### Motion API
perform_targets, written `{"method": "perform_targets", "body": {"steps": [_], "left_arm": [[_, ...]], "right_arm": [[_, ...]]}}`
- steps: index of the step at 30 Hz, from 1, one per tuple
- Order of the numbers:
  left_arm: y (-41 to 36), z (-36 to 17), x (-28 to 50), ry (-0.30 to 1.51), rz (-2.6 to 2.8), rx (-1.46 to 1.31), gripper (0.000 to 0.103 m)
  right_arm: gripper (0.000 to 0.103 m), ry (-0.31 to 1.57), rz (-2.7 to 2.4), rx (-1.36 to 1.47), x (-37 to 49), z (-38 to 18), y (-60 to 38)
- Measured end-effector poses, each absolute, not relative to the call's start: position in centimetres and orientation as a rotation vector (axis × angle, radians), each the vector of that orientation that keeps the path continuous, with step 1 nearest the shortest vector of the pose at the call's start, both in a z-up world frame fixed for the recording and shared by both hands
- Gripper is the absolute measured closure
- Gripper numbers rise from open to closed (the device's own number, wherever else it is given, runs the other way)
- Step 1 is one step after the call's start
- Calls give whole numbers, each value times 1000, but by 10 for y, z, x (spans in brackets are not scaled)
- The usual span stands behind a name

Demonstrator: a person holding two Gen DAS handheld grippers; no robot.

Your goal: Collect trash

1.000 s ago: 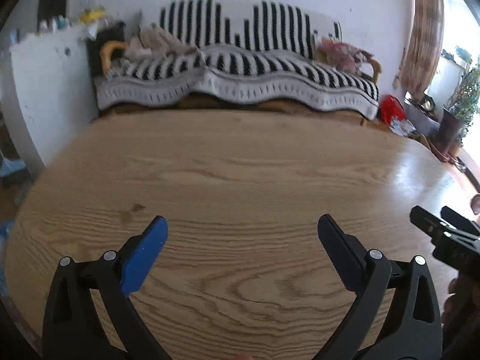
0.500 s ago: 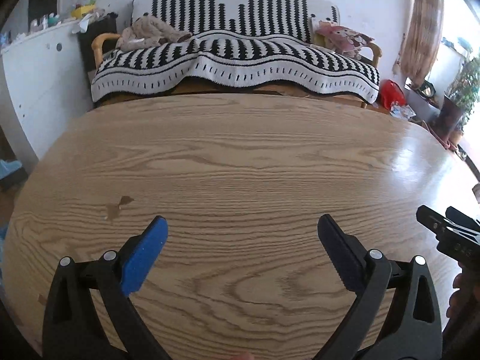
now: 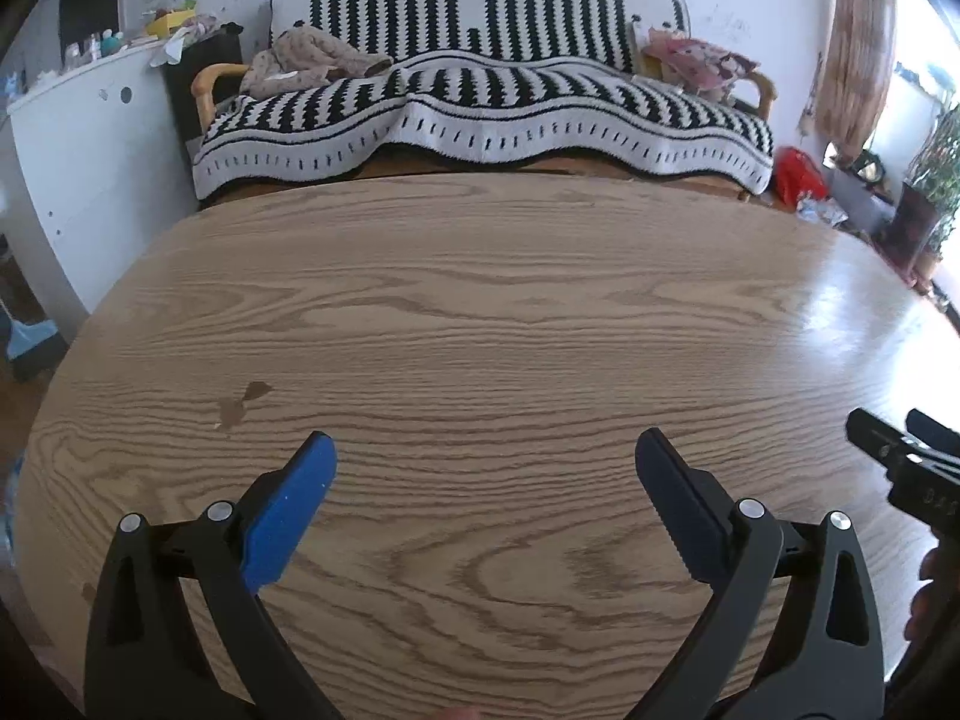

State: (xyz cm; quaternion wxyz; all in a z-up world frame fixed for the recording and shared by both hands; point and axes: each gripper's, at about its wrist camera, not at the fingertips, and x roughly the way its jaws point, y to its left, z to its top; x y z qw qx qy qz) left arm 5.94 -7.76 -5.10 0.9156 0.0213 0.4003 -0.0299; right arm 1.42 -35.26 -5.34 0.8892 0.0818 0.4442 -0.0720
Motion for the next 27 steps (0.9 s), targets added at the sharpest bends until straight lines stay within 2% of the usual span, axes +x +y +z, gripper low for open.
{"method": "perform_targets", "body": {"steps": [20, 27], "left_arm": [[-81, -53, 56, 817, -86, 33, 6], [-94, -62, 54, 856, -11, 169, 6]], "right_arm": [[6, 919, -151, 173, 14, -53, -353], [6, 913, -161, 167, 12, -51, -354]]}}
